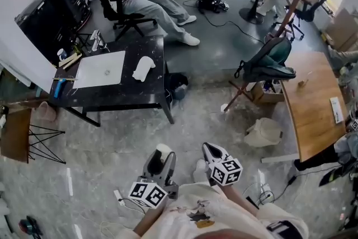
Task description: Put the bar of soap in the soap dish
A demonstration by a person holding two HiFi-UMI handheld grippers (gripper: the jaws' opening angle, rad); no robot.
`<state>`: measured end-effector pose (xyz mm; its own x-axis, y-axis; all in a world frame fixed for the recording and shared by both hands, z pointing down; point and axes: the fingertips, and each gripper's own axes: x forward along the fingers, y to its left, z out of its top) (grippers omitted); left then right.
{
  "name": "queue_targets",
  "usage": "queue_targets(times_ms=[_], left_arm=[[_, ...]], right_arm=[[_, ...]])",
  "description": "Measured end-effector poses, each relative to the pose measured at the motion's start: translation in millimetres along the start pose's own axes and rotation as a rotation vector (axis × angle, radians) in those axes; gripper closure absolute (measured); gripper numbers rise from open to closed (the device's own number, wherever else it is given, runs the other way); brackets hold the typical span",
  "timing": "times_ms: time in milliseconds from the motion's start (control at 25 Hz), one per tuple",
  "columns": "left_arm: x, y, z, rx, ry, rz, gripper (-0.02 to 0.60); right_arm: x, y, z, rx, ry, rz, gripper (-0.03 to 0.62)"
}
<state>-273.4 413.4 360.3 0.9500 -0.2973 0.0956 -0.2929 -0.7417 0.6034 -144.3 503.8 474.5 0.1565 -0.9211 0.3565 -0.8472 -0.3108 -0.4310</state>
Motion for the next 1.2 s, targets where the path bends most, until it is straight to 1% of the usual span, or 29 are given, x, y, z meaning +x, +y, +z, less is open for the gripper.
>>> queue_targets(times_ms=[120,280,400,640,800,1000,1120,1200], left_arm=[[44,-19,-2,-0.005,-0.013,0.005,0.322],[91,-35,-5,-0.006,-0.030,0.015,0.322],[113,-45,0,0.013,-0.025,0.016,0.322],[152,-47,-2,0.000,-0.011,0.005,0.322],[178,-34,-2,-0.016,-0.007,0.010,0.322],[215,-5,6,-0.031,-0.021,0.013,0.322],[231,20,28,-0.022,-0.059,0.024,0.322],[239,42,48,-0.028,-0.096,0.047,0.322]], right_arm=[[-1,-44,31,-0.014,-0.030,0.005,0.588],[5,-89,53,-0.019,-0.032,0.019,0.588],[9,-99,66,0.003,-0.036,0.044,0.588],[25,-109,72,0.020,-0.024,0.080,0.588],[43,-118,79,0.019,-0.010,0.091,0.588],[82,-136,95,-0.014,0.017,0.097,0.588],[117,-136,114,-0.035,0.004,0.117,0.588],[148,-131,126,-0.056,0.005,0.138,0.588]])
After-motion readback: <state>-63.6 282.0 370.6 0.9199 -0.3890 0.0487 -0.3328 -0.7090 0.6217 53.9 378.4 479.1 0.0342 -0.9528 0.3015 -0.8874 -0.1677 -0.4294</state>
